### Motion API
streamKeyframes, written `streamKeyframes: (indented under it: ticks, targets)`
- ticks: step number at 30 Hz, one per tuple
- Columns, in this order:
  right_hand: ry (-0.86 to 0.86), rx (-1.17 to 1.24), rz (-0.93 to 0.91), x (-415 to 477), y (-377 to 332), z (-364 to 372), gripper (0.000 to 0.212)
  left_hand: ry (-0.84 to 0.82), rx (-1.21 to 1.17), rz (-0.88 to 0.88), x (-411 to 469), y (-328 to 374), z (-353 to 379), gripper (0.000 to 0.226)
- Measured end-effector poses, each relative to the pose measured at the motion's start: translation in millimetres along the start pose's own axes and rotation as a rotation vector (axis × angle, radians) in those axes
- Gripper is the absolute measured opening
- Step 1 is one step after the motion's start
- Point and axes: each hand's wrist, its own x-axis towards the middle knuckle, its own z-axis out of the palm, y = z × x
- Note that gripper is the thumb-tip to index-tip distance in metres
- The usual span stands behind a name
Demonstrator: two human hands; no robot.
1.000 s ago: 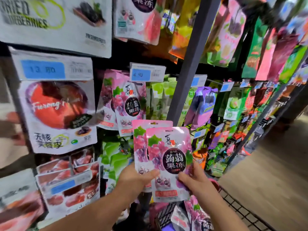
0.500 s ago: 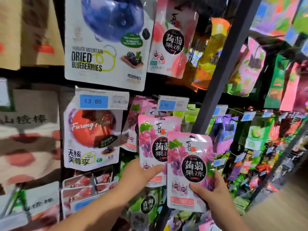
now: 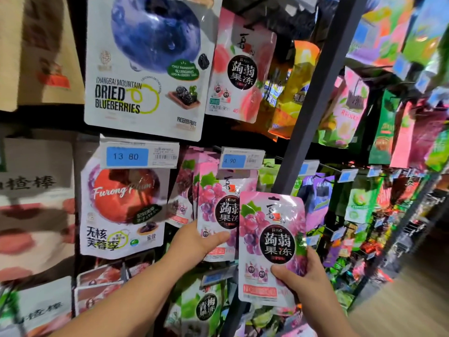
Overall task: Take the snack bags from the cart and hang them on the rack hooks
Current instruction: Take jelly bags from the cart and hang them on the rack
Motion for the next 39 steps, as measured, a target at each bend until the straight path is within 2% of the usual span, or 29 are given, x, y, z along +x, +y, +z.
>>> streamKeyframes:
  ticks: [2,6,9,11,12,16,18,20,23,25,28,31,33,36,39]
  targets:
    - [-0.001,0.003,0.016,1.7,-0.8,0.6,0.063,0.004,0.010,-0.003,1.4,-1.9,0.3,0.024]
    - [0.000,-0.020,0.016,3.5,-0.8,4.3,0.064,0.037,0.014,0.005,4.0,-5.2,-0.8,0.031]
    - [-0.009,-0.017,0.021,7.0,2.8,5.6,0.083,0.027,0.014,0.004,7.8,-8.6,-1.5,0.020]
    - [-0.010,0.000,0.037,11.5,6.4,6.5,0.096,0.044,0.008,-0.015,10.5,-10.6,-2.5,0.021]
    - [-0.012,0.008,0.031,12.5,6.5,8.1,0.095,0.059,-0.009,-0.033,12.7,-13.0,-3.0,0.023]
    - [-0.054,-0.003,-0.008,18.7,1.7,13.2,0.070,0.109,-0.031,-0.102,17.8,-24.5,-3.1,0.038]
    - [-0.079,-0.014,-0.023,22.3,-1.6,18.8,0.076,0.156,0.002,-0.132,18.1,-30.9,-2.9,0.054]
    - [-0.095,-0.038,-0.042,25.1,-4.3,25.7,0.083,0.246,-0.022,-0.101,15.4,-32.2,-3.9,0.048]
    - [-0.124,-0.079,-0.076,29.6,-4.3,34.8,0.068,0.428,-0.099,0.024,9.3,-29.1,-5.8,0.034]
    - [-0.146,-0.093,-0.067,31.9,-6.7,42.6,0.072,0.480,-0.141,0.112,3.2,-23.2,-7.6,0.028]
    - [-0.140,-0.091,-0.070,39.6,-6.8,53.1,0.085,0.332,-0.208,0.136,-8.1,-7.7,-6.1,0.020]
    - [-0.129,-0.056,-0.068,47.5,-4.4,61.6,0.086,0.118,-0.170,0.106,-15.4,7.6,-3.5,0.028]
    - [-0.124,-0.058,-0.078,50.3,-3.2,66.7,0.085,0.035,-0.160,0.099,-14.9,8.0,-0.7,0.045]
    - [-0.115,-0.050,-0.069,55.2,-0.6,70.5,0.070,0.043,-0.099,0.075,-10.0,5.2,1.8,0.068]
    - [-0.130,-0.051,-0.050,59.8,1.9,72.0,0.066,0.096,-0.063,0.064,-3.8,5.3,2.4,0.071]
